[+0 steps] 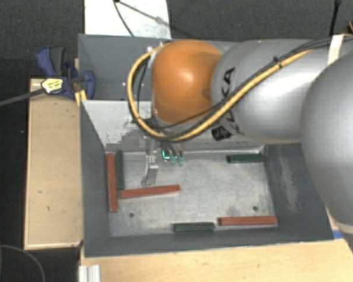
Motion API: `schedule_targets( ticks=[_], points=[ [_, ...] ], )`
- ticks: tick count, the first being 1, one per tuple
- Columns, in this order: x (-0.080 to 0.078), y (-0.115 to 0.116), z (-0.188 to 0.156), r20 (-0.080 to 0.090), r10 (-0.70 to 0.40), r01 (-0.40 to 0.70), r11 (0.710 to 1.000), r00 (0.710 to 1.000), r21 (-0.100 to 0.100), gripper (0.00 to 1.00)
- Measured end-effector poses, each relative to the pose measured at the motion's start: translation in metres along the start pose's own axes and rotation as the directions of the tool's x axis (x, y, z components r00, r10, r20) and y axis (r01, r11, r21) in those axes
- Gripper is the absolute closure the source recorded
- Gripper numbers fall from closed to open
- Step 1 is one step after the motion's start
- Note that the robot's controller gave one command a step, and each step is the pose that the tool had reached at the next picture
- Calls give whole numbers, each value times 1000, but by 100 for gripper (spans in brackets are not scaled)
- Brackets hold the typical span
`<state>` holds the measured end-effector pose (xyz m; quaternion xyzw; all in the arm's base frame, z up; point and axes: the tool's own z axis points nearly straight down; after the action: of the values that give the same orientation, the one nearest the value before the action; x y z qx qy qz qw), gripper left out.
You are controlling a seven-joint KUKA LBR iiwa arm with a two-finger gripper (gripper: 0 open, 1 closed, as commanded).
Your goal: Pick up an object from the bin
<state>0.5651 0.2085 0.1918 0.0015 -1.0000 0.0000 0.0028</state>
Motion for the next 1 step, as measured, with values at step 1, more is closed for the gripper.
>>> schedule_targets(
  ticks=[1],
  points=[
    [-20,-53,125,1,34,-34,999,999,0,0]
  ],
)
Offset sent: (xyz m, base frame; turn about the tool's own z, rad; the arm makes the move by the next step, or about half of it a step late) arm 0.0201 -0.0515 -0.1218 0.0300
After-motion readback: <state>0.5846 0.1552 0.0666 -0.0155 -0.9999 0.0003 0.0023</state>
